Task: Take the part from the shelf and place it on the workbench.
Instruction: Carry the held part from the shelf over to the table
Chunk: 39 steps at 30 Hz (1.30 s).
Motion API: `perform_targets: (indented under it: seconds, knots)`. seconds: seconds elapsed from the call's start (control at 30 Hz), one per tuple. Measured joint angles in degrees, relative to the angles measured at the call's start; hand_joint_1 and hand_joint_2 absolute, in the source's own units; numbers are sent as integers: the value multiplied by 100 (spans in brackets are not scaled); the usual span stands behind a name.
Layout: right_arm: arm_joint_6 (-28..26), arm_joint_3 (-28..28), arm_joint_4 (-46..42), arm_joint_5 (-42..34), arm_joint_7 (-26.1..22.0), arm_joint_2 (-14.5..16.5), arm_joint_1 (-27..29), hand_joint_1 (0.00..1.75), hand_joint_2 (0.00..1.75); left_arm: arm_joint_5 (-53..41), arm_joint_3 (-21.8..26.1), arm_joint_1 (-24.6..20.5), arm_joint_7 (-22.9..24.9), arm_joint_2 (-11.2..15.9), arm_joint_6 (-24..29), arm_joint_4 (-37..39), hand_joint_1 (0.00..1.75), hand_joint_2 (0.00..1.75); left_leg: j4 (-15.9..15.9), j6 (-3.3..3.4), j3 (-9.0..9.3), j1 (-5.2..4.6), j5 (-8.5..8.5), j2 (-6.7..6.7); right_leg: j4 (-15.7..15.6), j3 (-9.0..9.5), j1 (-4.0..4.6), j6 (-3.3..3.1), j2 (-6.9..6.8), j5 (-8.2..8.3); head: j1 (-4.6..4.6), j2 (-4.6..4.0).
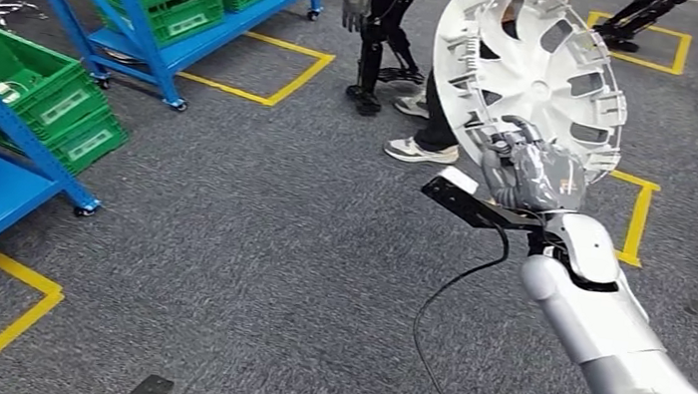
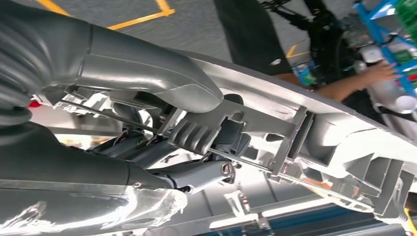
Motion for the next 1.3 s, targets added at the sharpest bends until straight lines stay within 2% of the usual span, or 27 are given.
perform_targets:
  seconds: [0.07,0.1,0.13,0.17,0.2,0.23,0.27,0.33,0.4,0.47,0.5,0.57,0.63,0.67,0.7,0.73,0.8,0.87,0.93,1.0,1.03,1.07,1.13,1.2,1.23,1.27,1.3]
  knots:
    - [0,-16,-17,5,-2,-41,10,175,175,-4,0,-8,-1,-7,-5,0,0,175,-43,62,25,16,31,132,295,-154,22,52,-339,-180,50,0]
    - [0,-17,-27,9,-5,-47,13,175,175,-5,0,-6,-2,-6,-7,0,0,175,-49,83,32,13,32,196,622,-307,27,76,-555,-358,72,0]
    - [0,-17,-31,15,-10,-49,13,175,175,-6,1,1,-2,-5,-9,0,0,175,-49,97,35,10,27,267,1014,-485,19,100,-685,-547,90,0]
    - [0,-16,-33,21,-15,-49,17,175,175,-8,1,9,-2,-2,-10,0,0,175,-48,102,39,9,21,340,1359,-642,6,124,-747,-684,88,0]
    - [1,-16,-34,25,-15,-49,20,175,175,-10,2,15,-2,1,-10,0,0,175,-48,100,45,10,14,412,1555,-722,-9,145,-774,-733,88,0]
    - [1,-17,-34,27,-11,-50,22,175,175,-11,2,16,-2,3,-10,0,0,175,-46,88,56,15,2,483,1524,-683,-23,164,-796,-674,91,0]
    - [2,-18,-34,27,-6,-50,23,175,175,-13,2,15,-2,2,-10,0,0,175,-44,68,76,22,-13,550,1279,-531,-35,179,-834,-536,89,0]
    - [2,-19,-36,28,3,-51,16,175,175,-14,1,12,-2,4,-11,-1,0,175,-26,-6,120,11,-65,670,511,-70,-27,198,-1059,-249,97,0]
    - [1,-17,-45,30,-1,-48,8,175,175,-16,2,8,-2,14,-13,-2,0,175,-11,-76,149,-25,-102,773,90,162,-1,131,-1183,-159,79,0]
    - [-2,-20,-54,32,-3,-55,11,175,175,-18,2,5,-2,22,-16,-2,0,175,-31,-124,173,-33,-104,885,60,144,18,20,-1055,-161,52,0]
    - [-2,-27,-57,32,-1,-62,16,175,175,-18,2,2,-2,22,-17,-2,0,175,-30,-149,181,-21,-123,875,56,134,19,-20,-985,-155,46,0]
    - [-2,-44,-67,31,9,-72,18,175,175,-19,2,-4,-2,22,-19,-2,0,175,212,-186,81,5,-306,671,44,132,7,-103,-857,-140,28,0]
    - [-2,-49,-71,32,11,-72,19,175,175,-20,3,1,-2,20,-20,-2,0,175,892,-190,-254,12,-641,411,40,131,2,-160,-730,-132,-2,0]
    - [-2,-47,-70,33,8,-72,21,175,175,-20,3,8,-2,20,-21,-2,0,175,1263,-186,-459,7,-770,361,40,130,8,-175,-656,-131,-12,0]
    - [-1,-46,-69,34,5,-72,23,175,175,-20,4,16,-2,19,-23,-2,0,175,1513,-178,-616,2,-811,338,40,129,14,-181,-575,-129,-17,0]
    - [-1,-47,-69,33,4,-72,24,175,175,-20,4,20,-2,18,-25,-2,0,175,1570,-163,-685,-2,-741,324,40,130,20,-183,-493,-127,-16,0]
    - [0,-52,-69,32,4,-72,22,175,175,-20,3,19,-2,19,-25,-2,0,175,1099,-113,-514,-6,-356,242,40,132,21,-173,-334,-118,-18,0]
    - [0,-57,-71,32,5,-72,9,175,175,-20,4,12,-2,24,-25,-2,0,175,393,-63,-195,5,-47,0,49,108,18,-138,-189,-101,-15,0]
    - [0,-63,-73,33,5,-72,0,175,175,-20,6,7,-2,29,-26,-2,0,175,52,-60,-42,6,3,-127,35,64,-2,-72,-54,-67,-13,0]
    - [0,-86,-75,33,5,-84,8,175,175,-20,7,-2,-2,31,-26,-2,0,175,-14,-47,-16,5,19,-9,-4,20,-30,5,43,-26,-13,0]
    - [1,-99,-76,32,5,-94,11,175,175,-20,7,-10,-2,31,-25,-2,0,175,-39,-19,-4,10,40,54,28,-16,-22,32,-34,-47,-3,0]
    - [1,-108,-77,32,4,-102,8,175,175,-20,7,-18,-2,28,-26,-2,0,175,-65,10,7,15,59,121,164,-94,-8,52,-190,-130,15,0]
    - [3,-112,-79,33,-3,-107,-1,175,175,-21,7,-19,-2,22,-27,-2,0,175,-83,49,19,7,64,250,795,-388,15,86,-591,-470,44,0]
    - [7,-110,-79,37,-12,-106,-1,175,175,-21,7,-3,-2,25,-27,-2,0,175,-82,62,24,-3,52,392,1470,-688,6,122,-756,-747,46,0]
    - [9,-110,-78,39,-11,-106,0,175,175,-21,7,0,-2,26,-27,-2,0,175,-81,60,28,-3,45,461,1557,-711,0,135,-783,-744,46,0]
    - [11,-110,-78,40,-8,-107,0,175,175,-22,7,0,-2,26,-28,-2,0,175,-79,50,37,-1,35,527,1431,-622,-6,145,-808,-649,46,0]
    - [13,-110,-78,40,-4,-107,-1,175,175,-22,7,-5,-2,23,-28,-2,0,175,-75,31,53,1,19,588,1107,-425,-11,154,-872,-489,46,0]
